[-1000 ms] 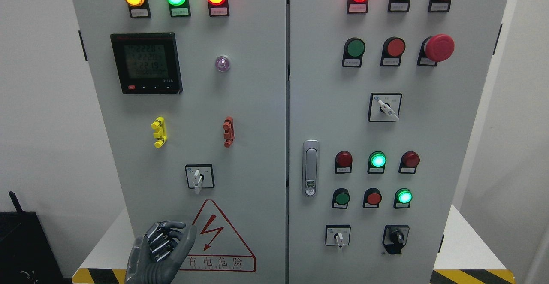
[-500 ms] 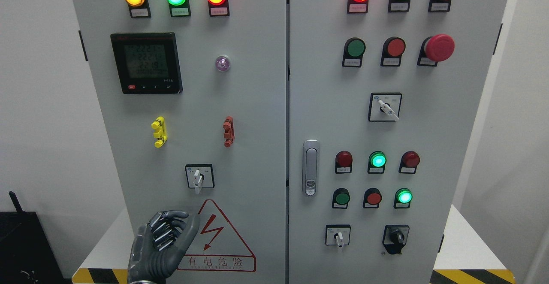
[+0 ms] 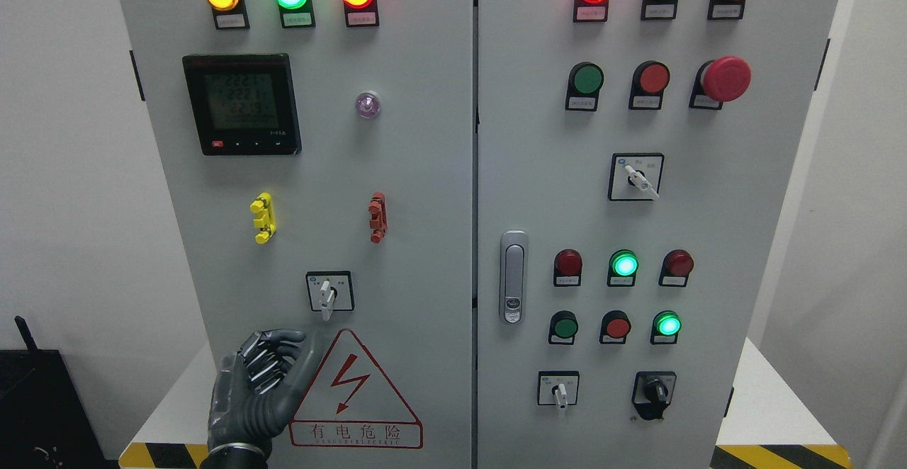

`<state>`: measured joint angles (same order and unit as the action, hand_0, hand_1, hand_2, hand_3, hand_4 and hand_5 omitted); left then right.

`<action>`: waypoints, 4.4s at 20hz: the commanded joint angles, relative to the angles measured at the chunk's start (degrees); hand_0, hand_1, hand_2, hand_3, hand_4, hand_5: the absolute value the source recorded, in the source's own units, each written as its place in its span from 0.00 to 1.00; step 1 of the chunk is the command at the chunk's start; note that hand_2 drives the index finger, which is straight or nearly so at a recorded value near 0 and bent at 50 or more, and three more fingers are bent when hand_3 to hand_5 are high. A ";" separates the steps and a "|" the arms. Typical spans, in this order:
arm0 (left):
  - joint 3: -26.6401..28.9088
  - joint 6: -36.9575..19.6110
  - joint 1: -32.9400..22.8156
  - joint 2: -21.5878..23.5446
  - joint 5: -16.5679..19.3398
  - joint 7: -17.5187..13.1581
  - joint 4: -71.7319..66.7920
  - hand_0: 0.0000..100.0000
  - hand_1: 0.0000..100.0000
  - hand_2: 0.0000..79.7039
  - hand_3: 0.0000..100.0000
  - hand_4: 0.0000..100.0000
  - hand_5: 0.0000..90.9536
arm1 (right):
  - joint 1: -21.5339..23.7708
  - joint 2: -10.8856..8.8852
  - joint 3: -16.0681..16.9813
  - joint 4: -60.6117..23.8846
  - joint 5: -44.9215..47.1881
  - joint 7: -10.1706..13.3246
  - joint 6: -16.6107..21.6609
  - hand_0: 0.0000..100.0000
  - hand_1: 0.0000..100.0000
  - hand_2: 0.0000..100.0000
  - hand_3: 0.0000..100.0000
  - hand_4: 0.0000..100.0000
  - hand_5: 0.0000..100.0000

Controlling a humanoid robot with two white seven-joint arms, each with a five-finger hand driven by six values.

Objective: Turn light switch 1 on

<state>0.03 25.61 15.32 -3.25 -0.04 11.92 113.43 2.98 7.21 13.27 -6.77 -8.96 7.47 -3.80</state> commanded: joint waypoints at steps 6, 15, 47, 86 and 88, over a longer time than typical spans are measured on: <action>-2.05 2.87 2.52 -1.06 -0.66 0.21 -0.05 0.12 0.66 0.65 0.77 0.88 0.89 | 0.01 0.00 0.09 0.00 0.00 0.00 0.02 0.31 0.00 0.00 0.00 0.00 0.00; -2.05 4.09 3.22 -1.59 1.63 2.23 -0.05 0.14 0.67 0.65 0.77 0.89 0.91 | 0.01 0.00 0.00 0.00 0.00 0.00 0.02 0.31 0.00 0.00 0.00 0.00 0.00; -2.05 7.35 5.60 -2.03 1.54 2.94 -0.49 0.17 0.68 0.65 0.78 0.90 0.91 | 0.01 0.00 0.00 0.00 0.00 0.00 0.02 0.30 0.00 0.00 0.00 0.00 0.00; -2.05 10.34 7.18 -2.38 1.98 3.11 -1.02 0.19 0.62 0.68 0.81 0.91 0.92 | 0.01 0.00 0.00 0.00 0.00 0.00 0.02 0.31 0.00 0.00 0.00 0.00 0.00; -2.05 10.42 7.18 -2.38 1.98 3.11 -1.02 0.20 0.61 0.68 0.81 0.91 0.92 | 0.01 0.00 0.00 0.00 0.00 0.00 0.02 0.31 0.00 0.00 0.00 0.00 0.00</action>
<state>-1.53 35.86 22.25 -5.57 0.00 15.14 112.55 2.98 7.21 13.28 -6.77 -8.96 7.47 -3.81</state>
